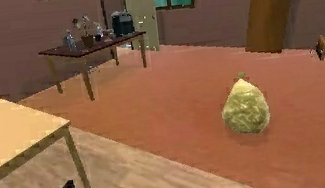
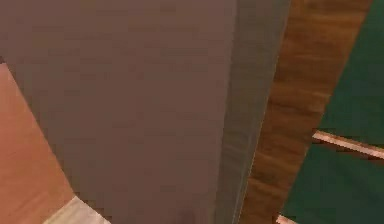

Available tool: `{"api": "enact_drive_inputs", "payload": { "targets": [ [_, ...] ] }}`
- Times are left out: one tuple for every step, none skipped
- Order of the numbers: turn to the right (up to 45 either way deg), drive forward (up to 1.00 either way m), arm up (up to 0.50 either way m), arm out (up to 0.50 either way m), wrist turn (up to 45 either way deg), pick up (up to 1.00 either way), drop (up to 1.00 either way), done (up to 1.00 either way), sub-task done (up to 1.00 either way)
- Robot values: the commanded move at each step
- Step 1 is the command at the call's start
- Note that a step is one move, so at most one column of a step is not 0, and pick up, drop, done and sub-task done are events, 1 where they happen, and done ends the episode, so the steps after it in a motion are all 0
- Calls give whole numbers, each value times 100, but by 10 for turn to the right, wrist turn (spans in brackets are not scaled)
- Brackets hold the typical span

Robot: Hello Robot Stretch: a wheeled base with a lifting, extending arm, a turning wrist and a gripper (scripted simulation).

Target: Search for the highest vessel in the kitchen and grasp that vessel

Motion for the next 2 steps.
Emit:
{"api": "enact_drive_inputs", "payload": {
  "targets": [
    [0, 70, 0, 0, 0, 0, 0, 0, 0],
    [-90, 0, 0, 0, 0, 0, 0, 0, 0]
  ]
}}
